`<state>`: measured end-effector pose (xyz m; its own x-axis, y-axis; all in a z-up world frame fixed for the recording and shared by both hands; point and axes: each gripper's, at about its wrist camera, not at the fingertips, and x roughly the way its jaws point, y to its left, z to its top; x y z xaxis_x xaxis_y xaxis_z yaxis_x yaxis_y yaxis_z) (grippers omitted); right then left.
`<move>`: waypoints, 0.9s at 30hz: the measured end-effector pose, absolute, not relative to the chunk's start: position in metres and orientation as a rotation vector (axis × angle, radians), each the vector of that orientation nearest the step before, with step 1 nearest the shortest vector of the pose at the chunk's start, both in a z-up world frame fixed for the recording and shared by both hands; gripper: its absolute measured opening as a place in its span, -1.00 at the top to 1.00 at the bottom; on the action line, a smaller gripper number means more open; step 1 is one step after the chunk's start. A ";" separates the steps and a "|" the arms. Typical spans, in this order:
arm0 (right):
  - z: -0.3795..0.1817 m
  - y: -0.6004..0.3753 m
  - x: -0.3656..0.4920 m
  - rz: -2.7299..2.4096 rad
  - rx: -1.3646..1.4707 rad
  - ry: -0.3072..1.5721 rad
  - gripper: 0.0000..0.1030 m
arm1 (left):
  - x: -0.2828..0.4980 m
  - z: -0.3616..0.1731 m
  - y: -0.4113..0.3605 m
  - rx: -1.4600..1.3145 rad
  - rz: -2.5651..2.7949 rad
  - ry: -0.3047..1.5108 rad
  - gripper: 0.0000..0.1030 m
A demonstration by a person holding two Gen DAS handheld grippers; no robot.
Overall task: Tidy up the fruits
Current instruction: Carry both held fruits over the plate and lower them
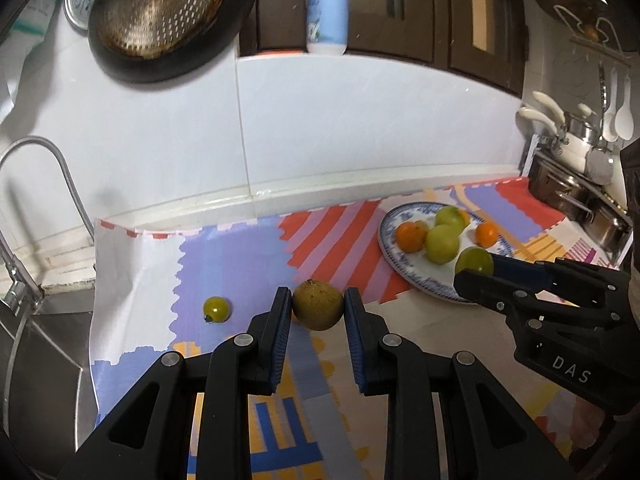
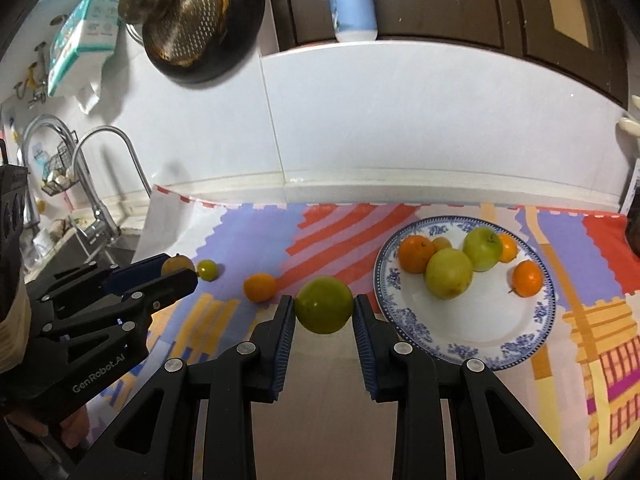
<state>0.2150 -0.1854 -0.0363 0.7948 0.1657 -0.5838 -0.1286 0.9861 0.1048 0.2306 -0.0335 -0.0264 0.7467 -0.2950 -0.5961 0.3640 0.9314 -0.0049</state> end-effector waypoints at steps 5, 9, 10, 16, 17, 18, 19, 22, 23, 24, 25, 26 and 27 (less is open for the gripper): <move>-0.024 -0.194 0.200 0.145 0.065 0.598 0.40 | 0.218 -0.016 -0.044 0.113 -0.377 0.610 0.47; -0.015 -0.206 0.189 0.130 0.072 0.572 0.40 | 0.212 -0.007 -0.057 0.117 -0.393 0.590 0.47; -0.013 -0.209 0.188 0.129 0.074 0.568 0.40 | 0.210 -0.004 -0.061 0.119 -0.397 0.582 0.47; -0.004 -0.231 0.179 0.111 0.080 0.549 0.40 | 0.205 0.007 -0.086 0.123 -0.422 0.547 0.47; -0.002 -0.235 0.178 0.107 0.078 0.545 0.40 | 0.206 0.008 -0.090 0.123 -0.425 0.545 0.47; -0.001 -0.238 0.177 0.106 0.077 0.542 0.40 | 0.205 0.010 -0.094 0.121 -0.429 0.542 0.47; 0.000 -0.243 0.176 0.103 0.075 0.538 0.40 | 0.206 0.011 -0.099 0.118 -0.433 0.542 0.47; 0.003 -0.256 0.177 0.099 0.074 0.531 0.40 | 0.208 0.011 -0.113 0.120 -0.441 0.542 0.47; 0.003 -0.258 0.178 0.097 0.074 0.530 0.40 | 0.208 0.011 -0.117 0.123 -0.440 0.540 0.47; 0.004 -0.263 0.179 0.094 0.076 0.529 0.40 | 0.209 0.012 -0.122 0.125 -0.443 0.539 0.47; 0.004 -0.268 0.180 0.093 0.078 0.527 0.40 | 0.210 0.011 -0.127 0.127 -0.442 0.539 0.47; 0.005 -0.273 0.181 0.088 0.077 0.525 0.40 | 0.212 0.010 -0.131 0.130 -0.441 0.542 0.47; 0.005 -0.275 0.182 0.085 0.076 0.524 0.40 | 0.213 0.009 -0.135 0.130 -0.442 0.546 0.47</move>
